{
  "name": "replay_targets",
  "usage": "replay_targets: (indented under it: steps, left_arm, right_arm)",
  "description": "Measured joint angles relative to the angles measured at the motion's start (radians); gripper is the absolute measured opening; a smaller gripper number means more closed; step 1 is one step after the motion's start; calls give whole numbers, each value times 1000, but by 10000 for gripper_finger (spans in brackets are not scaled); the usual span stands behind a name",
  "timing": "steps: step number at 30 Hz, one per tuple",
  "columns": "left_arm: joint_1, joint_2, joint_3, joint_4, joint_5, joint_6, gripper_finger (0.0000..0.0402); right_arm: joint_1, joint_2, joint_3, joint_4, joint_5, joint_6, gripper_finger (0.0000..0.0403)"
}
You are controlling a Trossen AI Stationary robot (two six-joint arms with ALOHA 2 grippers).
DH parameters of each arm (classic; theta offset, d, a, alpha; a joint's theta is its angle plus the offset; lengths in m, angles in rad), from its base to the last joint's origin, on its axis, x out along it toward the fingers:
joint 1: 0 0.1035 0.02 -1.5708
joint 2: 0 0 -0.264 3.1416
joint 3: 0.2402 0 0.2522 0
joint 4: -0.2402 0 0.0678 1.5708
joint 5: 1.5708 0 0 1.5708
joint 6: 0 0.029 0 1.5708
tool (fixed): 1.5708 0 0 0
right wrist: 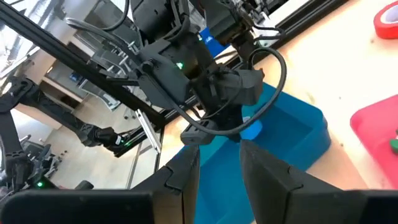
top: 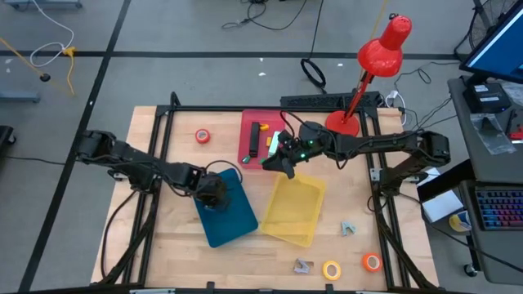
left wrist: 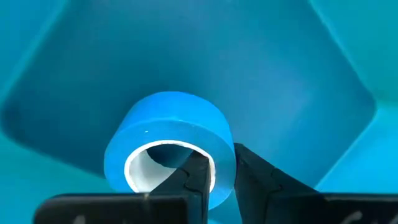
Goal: Pick and place Stapler, Stapler remover, tape
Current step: Put the blue tape into the blue bin, then put the red tape into the blue bin
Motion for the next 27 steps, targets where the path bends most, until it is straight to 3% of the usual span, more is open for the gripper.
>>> replay_targets:
  steps: [7, 17, 21, 27]
  left_arm:
    - [6, 0, 0, 78, 0, 20, 61]
    - [6, 0, 0, 91, 0, -23, 145]
    - [7, -35, 7, 100, -7, -55, 161]
    - [15, -131, 88, 74, -181, -17, 147]
  right_arm:
    - [-2, 0, 0, -2, 0, -34, 109]
    - [-2, 0, 0, -2, -2, -53, 109]
    - [-2, 0, 0, -3, -3, -53, 109]
    - [-2, 0, 0, -7, -30, -57, 109]
